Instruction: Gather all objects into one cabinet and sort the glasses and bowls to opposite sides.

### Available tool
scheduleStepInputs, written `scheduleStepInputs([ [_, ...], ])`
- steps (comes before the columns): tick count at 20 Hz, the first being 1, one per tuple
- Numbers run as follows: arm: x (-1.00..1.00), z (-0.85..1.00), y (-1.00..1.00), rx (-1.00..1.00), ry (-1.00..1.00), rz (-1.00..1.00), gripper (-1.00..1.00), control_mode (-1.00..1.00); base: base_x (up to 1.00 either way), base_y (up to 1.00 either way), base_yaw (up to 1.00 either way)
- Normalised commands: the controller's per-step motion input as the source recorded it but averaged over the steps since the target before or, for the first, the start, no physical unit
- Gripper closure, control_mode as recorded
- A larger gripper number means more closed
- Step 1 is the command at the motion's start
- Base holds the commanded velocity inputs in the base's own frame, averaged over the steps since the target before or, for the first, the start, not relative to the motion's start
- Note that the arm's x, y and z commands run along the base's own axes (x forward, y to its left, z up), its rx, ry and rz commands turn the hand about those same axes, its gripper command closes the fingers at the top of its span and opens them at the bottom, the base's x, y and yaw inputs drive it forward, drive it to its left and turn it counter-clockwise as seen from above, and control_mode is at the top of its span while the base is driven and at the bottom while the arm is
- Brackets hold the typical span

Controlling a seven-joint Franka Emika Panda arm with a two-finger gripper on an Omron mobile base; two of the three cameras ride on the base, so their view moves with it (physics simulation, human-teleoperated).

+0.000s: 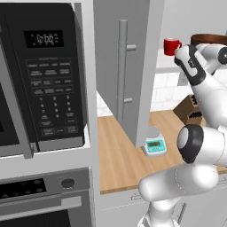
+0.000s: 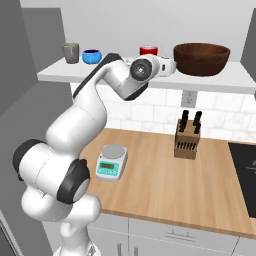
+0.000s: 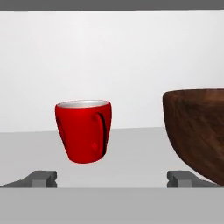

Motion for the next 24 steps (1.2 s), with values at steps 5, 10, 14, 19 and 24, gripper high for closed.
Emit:
scheduleStepInputs([
  [5, 0.27, 0.0, 0.02, 0.0, 0.03, 0.0, -1.0, -1.0, 0.0, 0.0, 0.0],
  [10, 0.3, 0.0, 0.0, 0.0, 0.03, 0.0, -1.0, -1.0, 0.0, 0.0, 0.0],
  [14, 0.01, 0.0, 0.0, 0.0, 0.0, 0.0, -1.0, -1.0, 0.0, 0.0, 0.0],
  [19, 0.1, 0.0, 0.0, 0.0, 0.0, 0.0, -1.0, -1.0, 0.0, 0.0, 0.0],
  [24, 0.21, 0.0, 0.0, 0.0, 0.0, 0.0, -1.0, -1.0, 0.0, 0.0, 0.0],
])
